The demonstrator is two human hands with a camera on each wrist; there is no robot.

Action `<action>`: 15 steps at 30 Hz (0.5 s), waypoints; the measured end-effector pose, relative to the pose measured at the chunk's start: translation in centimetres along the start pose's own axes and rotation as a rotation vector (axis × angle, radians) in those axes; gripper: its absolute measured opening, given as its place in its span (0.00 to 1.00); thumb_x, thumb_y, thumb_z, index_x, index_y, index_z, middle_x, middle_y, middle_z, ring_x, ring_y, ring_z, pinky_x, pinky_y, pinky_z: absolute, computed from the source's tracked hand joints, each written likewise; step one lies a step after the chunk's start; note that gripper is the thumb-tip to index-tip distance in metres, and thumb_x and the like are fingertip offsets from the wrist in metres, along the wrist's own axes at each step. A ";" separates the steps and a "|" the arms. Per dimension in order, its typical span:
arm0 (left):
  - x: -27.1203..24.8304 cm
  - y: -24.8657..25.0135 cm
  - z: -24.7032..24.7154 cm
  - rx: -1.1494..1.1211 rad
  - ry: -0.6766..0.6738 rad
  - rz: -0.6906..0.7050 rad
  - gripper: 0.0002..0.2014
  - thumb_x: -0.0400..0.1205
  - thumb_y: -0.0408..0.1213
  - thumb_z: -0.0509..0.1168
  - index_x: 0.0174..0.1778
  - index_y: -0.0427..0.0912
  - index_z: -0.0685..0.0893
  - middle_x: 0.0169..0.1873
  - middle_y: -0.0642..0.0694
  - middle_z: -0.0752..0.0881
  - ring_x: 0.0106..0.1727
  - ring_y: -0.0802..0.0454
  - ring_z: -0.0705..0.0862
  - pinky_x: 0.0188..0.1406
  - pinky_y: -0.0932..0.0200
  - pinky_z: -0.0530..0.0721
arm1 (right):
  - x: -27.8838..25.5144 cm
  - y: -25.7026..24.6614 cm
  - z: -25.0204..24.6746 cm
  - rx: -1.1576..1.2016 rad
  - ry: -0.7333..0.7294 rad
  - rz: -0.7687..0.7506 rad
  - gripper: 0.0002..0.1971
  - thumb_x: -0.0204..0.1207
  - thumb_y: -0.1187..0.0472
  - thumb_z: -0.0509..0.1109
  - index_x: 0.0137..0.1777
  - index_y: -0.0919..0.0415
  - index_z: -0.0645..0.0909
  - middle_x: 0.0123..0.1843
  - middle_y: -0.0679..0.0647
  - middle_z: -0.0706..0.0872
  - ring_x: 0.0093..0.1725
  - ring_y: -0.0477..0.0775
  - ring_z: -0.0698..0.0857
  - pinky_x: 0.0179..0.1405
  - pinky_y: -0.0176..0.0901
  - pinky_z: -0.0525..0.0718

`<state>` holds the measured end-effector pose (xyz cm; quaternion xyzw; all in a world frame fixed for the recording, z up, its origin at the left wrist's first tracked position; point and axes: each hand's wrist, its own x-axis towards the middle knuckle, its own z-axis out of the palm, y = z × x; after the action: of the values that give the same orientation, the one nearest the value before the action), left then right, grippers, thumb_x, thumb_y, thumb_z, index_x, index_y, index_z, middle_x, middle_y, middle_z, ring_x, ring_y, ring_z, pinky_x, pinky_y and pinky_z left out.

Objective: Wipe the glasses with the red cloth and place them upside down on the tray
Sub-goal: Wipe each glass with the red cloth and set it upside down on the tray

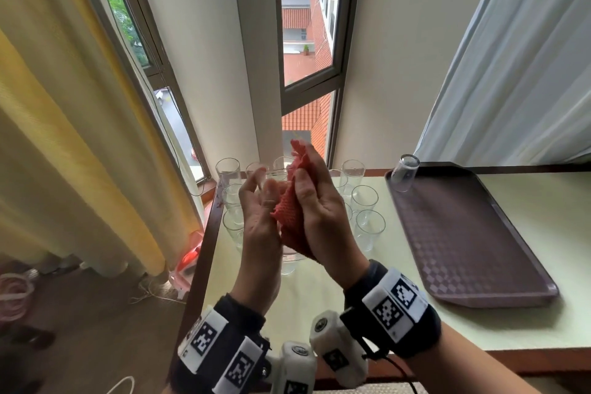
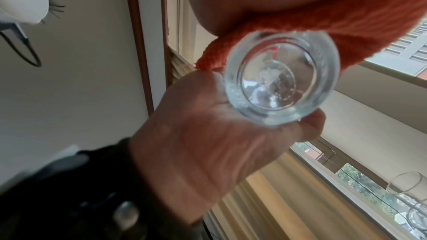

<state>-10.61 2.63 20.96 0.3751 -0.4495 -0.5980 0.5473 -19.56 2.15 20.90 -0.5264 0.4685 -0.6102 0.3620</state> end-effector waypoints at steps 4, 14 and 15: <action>0.4 0.0 -0.5 -0.071 -0.046 -0.014 0.30 0.80 0.52 0.62 0.78 0.48 0.68 0.70 0.37 0.82 0.67 0.43 0.86 0.66 0.47 0.86 | -1.8 0.6 0.1 -0.065 -0.042 -0.029 0.33 0.77 0.40 0.57 0.84 0.35 0.57 0.76 0.23 0.68 0.76 0.36 0.72 0.76 0.48 0.76; 0.7 -0.9 0.3 0.067 -0.004 0.049 0.24 0.80 0.60 0.69 0.71 0.58 0.75 0.69 0.42 0.81 0.69 0.47 0.84 0.67 0.46 0.85 | -0.7 0.9 -0.4 0.156 0.021 0.072 0.35 0.77 0.39 0.60 0.85 0.42 0.60 0.77 0.43 0.77 0.75 0.57 0.80 0.72 0.70 0.77; 0.9 -0.9 0.1 0.094 0.002 0.044 0.31 0.77 0.63 0.70 0.73 0.55 0.75 0.72 0.40 0.79 0.72 0.43 0.82 0.70 0.40 0.82 | -1.1 1.3 -0.3 0.130 0.024 0.053 0.34 0.78 0.41 0.60 0.85 0.40 0.59 0.81 0.42 0.73 0.79 0.54 0.74 0.76 0.68 0.73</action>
<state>-11.09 1.71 20.20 0.3910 -0.4848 -0.5636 0.5425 -19.71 2.85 19.30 -0.4817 0.4459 -0.6359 0.4058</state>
